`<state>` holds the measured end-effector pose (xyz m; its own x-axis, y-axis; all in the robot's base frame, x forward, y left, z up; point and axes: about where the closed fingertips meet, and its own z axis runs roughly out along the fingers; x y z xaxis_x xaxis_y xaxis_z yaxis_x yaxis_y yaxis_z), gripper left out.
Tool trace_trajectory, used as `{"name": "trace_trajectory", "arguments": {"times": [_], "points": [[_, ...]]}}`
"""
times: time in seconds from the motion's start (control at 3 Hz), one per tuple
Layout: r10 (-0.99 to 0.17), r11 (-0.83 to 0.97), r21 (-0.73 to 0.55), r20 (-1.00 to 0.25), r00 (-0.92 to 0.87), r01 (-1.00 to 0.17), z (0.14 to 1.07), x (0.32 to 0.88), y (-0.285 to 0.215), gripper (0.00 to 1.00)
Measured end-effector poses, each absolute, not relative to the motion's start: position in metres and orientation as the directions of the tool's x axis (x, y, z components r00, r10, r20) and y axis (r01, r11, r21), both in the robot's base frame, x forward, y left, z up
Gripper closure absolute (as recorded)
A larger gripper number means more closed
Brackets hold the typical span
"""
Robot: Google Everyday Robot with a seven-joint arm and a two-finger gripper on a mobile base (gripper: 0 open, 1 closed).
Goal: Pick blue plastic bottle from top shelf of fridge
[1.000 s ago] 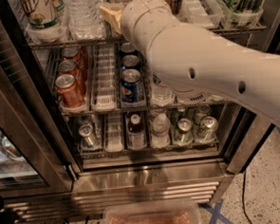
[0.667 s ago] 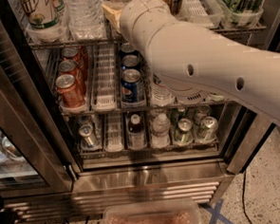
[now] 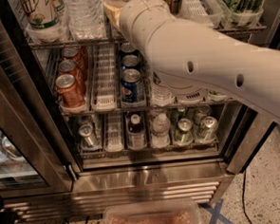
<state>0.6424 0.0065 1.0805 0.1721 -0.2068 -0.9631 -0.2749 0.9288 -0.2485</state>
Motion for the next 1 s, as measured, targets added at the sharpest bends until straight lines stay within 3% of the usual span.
{"name": "trace_trajectory", "arguments": {"times": [0.33, 1.0], "points": [[-0.207, 0.929, -0.249, -0.963, 0.172, -0.275, 1.0805, 0.6423, 0.0065, 1.0], [-0.194, 0.922, -0.247, -0.961, 0.196, -0.297, 1.0877, 0.6402, 0.0123, 1.0]]}}
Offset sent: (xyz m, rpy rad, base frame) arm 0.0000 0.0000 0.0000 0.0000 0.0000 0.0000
